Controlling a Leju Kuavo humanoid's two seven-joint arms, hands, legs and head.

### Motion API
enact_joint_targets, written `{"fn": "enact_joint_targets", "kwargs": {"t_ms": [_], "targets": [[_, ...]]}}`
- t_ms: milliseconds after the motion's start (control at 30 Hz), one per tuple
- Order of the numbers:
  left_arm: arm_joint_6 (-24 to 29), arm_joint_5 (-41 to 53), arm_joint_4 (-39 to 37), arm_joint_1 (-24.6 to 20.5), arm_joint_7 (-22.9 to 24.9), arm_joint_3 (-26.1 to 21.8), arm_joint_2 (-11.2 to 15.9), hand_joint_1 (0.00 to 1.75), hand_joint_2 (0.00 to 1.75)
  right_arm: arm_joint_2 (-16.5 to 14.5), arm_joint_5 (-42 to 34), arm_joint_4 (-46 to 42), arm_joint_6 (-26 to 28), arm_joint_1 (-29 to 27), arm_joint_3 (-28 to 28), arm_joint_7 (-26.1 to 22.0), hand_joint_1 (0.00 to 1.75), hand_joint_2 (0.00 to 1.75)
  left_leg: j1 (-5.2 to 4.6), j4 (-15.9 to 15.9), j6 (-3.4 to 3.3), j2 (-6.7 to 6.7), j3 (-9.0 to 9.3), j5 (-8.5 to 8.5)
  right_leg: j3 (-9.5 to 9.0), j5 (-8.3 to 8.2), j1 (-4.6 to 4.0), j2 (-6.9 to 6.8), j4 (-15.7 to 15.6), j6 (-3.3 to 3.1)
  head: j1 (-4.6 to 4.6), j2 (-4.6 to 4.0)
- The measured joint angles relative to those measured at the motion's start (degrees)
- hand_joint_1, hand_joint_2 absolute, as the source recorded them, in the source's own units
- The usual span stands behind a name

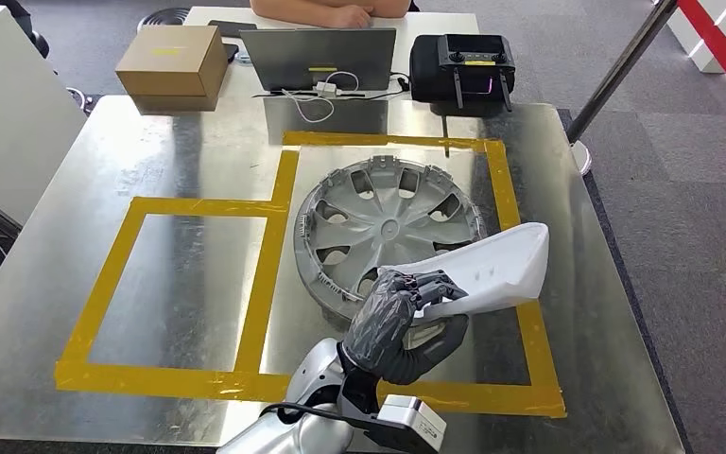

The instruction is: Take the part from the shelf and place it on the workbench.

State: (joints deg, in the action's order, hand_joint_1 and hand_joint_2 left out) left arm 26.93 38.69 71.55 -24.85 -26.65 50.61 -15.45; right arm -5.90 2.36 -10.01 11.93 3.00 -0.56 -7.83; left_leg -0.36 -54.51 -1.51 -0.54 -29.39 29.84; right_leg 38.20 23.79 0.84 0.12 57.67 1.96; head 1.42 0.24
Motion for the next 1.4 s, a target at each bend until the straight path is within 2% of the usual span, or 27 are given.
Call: {"fn": "enact_joint_targets", "kwargs": {"t_ms": [67, 133, 167, 200, 233, 267, 333, 400, 467, 533, 567, 633, 667, 700, 733, 800, 867, 900, 1000, 1067, 1133, 1200, 1233, 1267, 1333, 1367, 1400], "targets": [[-0.1, 0.3, -0.4, 0.1, 0.1, 0.0, 0.1, 1.75, 1.75, 0.0, 0.0, 0.0, 0.0, -0.2, 0.0, 0.0, 0.00, 0.00, 0.48, 0.8, -0.25, 0.23, 0.18, -0.45, 1.68, 3.68, -0.15, 0.19, 4.1, 0.00, -0.31, 0.00], [-0.1, 0.5, -1.1, 0.4, 0.3, -0.1, 0.5, 1.75, 1.75, 0.1, 0.0, 0.0, 0.0, -0.5, 0.0, 0.0, 0.00, 0.00, 0.31, 0.7, -0.47, 0.67, 0.52, -0.28, 4.01, 7.71, -0.34, 0.30, 12.1, -0.18, -0.59, 0.00], [-0.2, 0.6, -1.4, 0.6, 0.4, -0.1, 0.7, 1.75, 1.75, 0.1, 0.1, 0.0, 0.0, -0.6, 0.0, 0.0, 0.00, 0.00, 0.18, 0.6, -0.57, 0.86, 0.77, -0.07, 4.75, 8.38, -0.40, 0.32, 15.2, -0.19, -0.62, 0.00], [-0.2, 0.7, -1.7, 0.8, 0.5, -0.1, 0.8, 1.75, 1.75, 0.2, 0.1, 0.0, 0.0, -0.6, 0.0, 0.0, 0.00, 0.00, 0.06, 0.3, -0.64, 0.95, 1.00, 0.19, 4.79, 7.75, -0.44, 0.32, 16.3, -0.15, -0.60, 0.00], [-0.3, 0.8, -1.8, 0.9, 0.6, -0.1, 0.8, 1.75, 1.75, 0.2, 0.1, 0.0, -0.1, -0.6, 0.0, 0.0, 0.00, 0.00, 0.00, 0.0, -0.66, 0.91, 1.16, 0.49, 4.02, 6.01, -0.45, 0.31, 15.1, -0.08, -0.60, 0.00], [-0.3, 0.9, -1.9, 0.8, 0.7, -0.1, 0.7, 1.75, 1.75, 0.2, 0.2, 0.0, -0.1, -0.5, 0.0, 0.0, 0.00, 0.00, -0.02, -0.5, -0.62, 0.78, 1.24, 0.84, 2.59, 3.66, -0.44, 0.31, 12.0, -0.04, -0.61, 0.00], [-0.5, 1.0, -1.8, 0.4, 0.9, -0.1, 0.3, 1.75, 1.75, 0.2, 0.2, 0.0, -0.3, -0.3, 0.0, -0.1, 0.00, 0.00, -0.12, -1.6, -0.34, 0.50, 0.91, 1.64, -0.43, 1.09, -0.52, 0.37, 5.9, -0.14, -0.60, 0.01], [-0.7, 1.2, -1.8, 0.2, 0.9, -0.2, 0.1, 1.75, 1.75, 0.3, 0.3, 0.1, -0.5, 0.0, 0.1, -0.2, 0.00, 0.00, -0.19, -2.4, 0.17, 0.46, 0.36, 1.92, -1.71, 1.14, -0.74, 0.43, 3.7, -0.43, -0.57, 0.01], [-0.8, 1.4, -1.8, 0.0, 0.9, -0.2, 0.1, 1.75, 1.75, 0.3, 0.3, 0.1, -0.6, 0.0, 0.1, -0.2, 0.00, 0.00, -0.18, -2.7, 0.68, 0.42, -0.13, 1.82, -1.66, 0.88, -0.68, 0.38, 3.2, -0.82, -0.60, 0.00], [-0.8, 1.4, -1.6, -0.1, 1.0, -0.2, 0.0, 1.75, 1.75, 0.4, 0.3, 0.1, -0.6, 0.2, 0.1, -0.2, 0.00, 0.00, -0.14, -4.4, 1.30, 0.20, -1.67, 3.41, -1.72, 1.01, -0.31, 0.30, 1.9, -1.47, -0.51, 0.00], [-0.8, 1.4, -1.5, -0.2, 1.0, -0.2, 0.0, 1.75, 1.75, 0.4, 0.3, 0.1, -0.7, 0.3, 0.1, -0.2, 0.00, 0.00, -0.04, -6.7, 1.65, 0.09, -3.01, 5.15, -1.64, 1.09, -0.12, 0.26, 1.4, -1.85, -0.42, 0.00], [-0.8, 1.5, -1.5, -0.2, 1.0, -0.2, 0.0, 1.75, 1.75, 0.4, 0.4, 0.1, -0.7, 0.5, 0.1, -0.2, 0.00, 0.00, 0.34, -14.2, 2.34, 0.13, -6.32, 9.09, -1.11, 1.12, -0.09, 0.13, 1.2, -2.33, -0.28, 0.00], [-0.8, 1.5, -1.5, -0.1, 1.0, -0.2, 0.1, 1.75, 1.75, 0.5, 0.4, 0.1, -0.7, 0.5, 0.1, -0.2, 0.00, 0.00, 0.52, -17.6, 2.58, 0.18, -7.45, 10.15, -0.87, 1.00, -0.09, 0.04, 1.4, -2.40, -0.30, 0.00], [-0.8, 1.5, -1.5, -0.1, 1.0, -0.3, 0.1, 1.75, 1.75, 0.5, 0.4, 0.1, -0.7, 0.5, 0.1, -0.1, 0.00, 0.00, 0.69, -19.4, 2.73, 0.21, -7.80, 10.07, -0.64, 0.85, -0.08, -0.06, 1.5, -2.38, -0.29, 0.00], [-0.8, 1.5, -1.5, -0.1, 1.1, -0.3, 0.1, 1.75, 1.75, 0.5, 0.4, 0.1, -0.7, 0.5, 0.1, -0.1, 0.00, 0.00, 0.83, -19.1, 2.76, 0.24, -7.15, 8.71, -0.40, 0.62, -0.06, -0.12, 1.6, -2.30, -0.30, 0.00], [-0.8, 1.7, -1.4, -0.1, 1.1, -0.3, 0.0, 1.75, 1.75, 0.5, 0.4, 0.1, -0.8, 0.7, 0.1, 0.0, 0.00, 0.00, 1.01, -12.9, 2.68, 0.24, -3.21, 4.59, 0.22, -0.14, 0.02, -0.11, 1.6, -1.91, -0.27, 0.00], [-0.7, 2.2, -1.0, -0.3, 1.1, -0.3, -0.2, 1.75, 1.75, 0.5, 0.4, 0.0, -0.8, 0.8, 0.1, 0.1, 0.00, 0.00, 0.84, -5.4, 2.29, 0.11, 1.36, 3.45, 0.65, -1.04, 0.02, 0.06, 1.6, -1.19, -0.31, 0.00], [-0.7, 2.4, -0.8, -0.4, 1.2, -0.4, -0.3, 1.75, 1.75, 0.5, 0.4, 0.0, -0.8, 0.9, 0.1, 0.1, 0.00, 0.00, 0.67, -3.3, 1.94, 0.03, 2.51, 3.82, 0.69, -1.49, 0.04, 0.14, 1.5, -0.78, -0.29, 0.00], [-0.7, 3.0, -0.5, -0.6, 1.3, -0.4, -0.5, 1.75, 1.75, 0.5, 0.4, 0.0, -0.8, 0.9, 0.1, 0.1, 0.00, 0.00, 0.45, -2.3, 0.33, 0.09, 1.93, 3.08, 0.89, -2.62, 0.31, 0.19, 0.8, 0.35, -0.16, 0.00], [-0.4, 3.6, -0.5, -0.6, 1.3, -0.4, -0.5, 1.75, 1.75, 0.5, 0.5, 0.0, -0.8, 0.7, 0.1, 0.1, 0.00, 0.00, 0.66, -2.1, -0.69, 0.35, 0.85, 1.74, 2.32, 0.08, 0.43, 0.15, 3.6, 0.87, -0.50, 0.00], [0.6, 4.8, -0.5, -0.6, 1.4, -0.5, -0.5, 1.75, 1.75, 0.4, 0.6, 0.0, -0.7, 0.7, 0.1, 0.1, 0.00, 0.00, 0.65, -2.2, -1.10, 0.59, -0.38, 0.56, 4.89, 5.57, 0.47, 0.10, 11.3, 1.24, -0.88, 0.00], [1.8, 6.3, -0.5, -0.6, 1.6, -0.6, -0.5, 1.75, 1.75, 0.4, 0.6, 0.0, -0.7, 0.7, 0.1, 0.1, 0.00, 0.00, 0.55, -2.4, -1.07, 0.84, -1.50, -0.32, 5.85, 8.66, 0.47, 0.09, 17.4, 1.44, -0.90, 0.00], [2.2, 6.8, -0.5, -0.6, 1.7, -0.6, -0.5, 1.75, 1.75, 0.4, 0.6, 0.0, -0.7, 0.7, 0.1, 0.1, 0.00, 0.00, 0.53, -2.4, -0.99, 0.92, -1.88, -0.62, 4.64, 8.68, 0.47, 0.08, 17.3, 1.40, -0.90, 0.00], [2.4, 7.1, -0.5, -0.6, 1.7, -0.6, -0.5, 1.75, 1.75, 0.4, 0.6, 0.0, -0.7, 0.7, 0.1, 0.1, 0.00, 0.00, 0.54, -2.4, -0.87, 0.97, -2.10, -0.82, 2.17, 7.77, 0.48, 0.06, 14.6, 1.27, -0.90, 0.00], [2.5, 7.3, -0.5, -0.6, 1.8, -0.6, -0.6, 1.75, 1.75, 0.5, 0.6, 0.0, -0.7, 0.7, 0.1, 0.1, 0.00, 0.00, 0.42, -2.6, -0.51, 0.98, -2.31, -1.09, -4.15, 5.60, 0.46, 0.04, 5.6, 0.87, -0.91, 0.00], [2.5, 7.4, -0.5, -0.7, 1.9, -0.6, -0.6, 1.75, 1.75, 0.5, 0.6, 0.0, -0.7, 0.8, 0.1, 0.1, 0.00, 0.00, 0.31, -2.7, -0.25, 0.97, -2.47, -1.22, -6.24, 5.01, 0.41, 0.05, 2.2, 0.59, -0.88, 0.00], [2.5, 7.4, -0.5, -0.8, 1.9, -0.7, -0.7, 1.75, 1.75, 0.5, 0.6, 0.0, -0.7, 0.9, 0.1, 0.1, 0.00, 0.00, 0.21, -2.8, 0.05, 0.95, -2.64, -1.38, -7.23, 4.86, 0.31, 0.07, 0.3, 0.32, -0.86, 0.00]]}}
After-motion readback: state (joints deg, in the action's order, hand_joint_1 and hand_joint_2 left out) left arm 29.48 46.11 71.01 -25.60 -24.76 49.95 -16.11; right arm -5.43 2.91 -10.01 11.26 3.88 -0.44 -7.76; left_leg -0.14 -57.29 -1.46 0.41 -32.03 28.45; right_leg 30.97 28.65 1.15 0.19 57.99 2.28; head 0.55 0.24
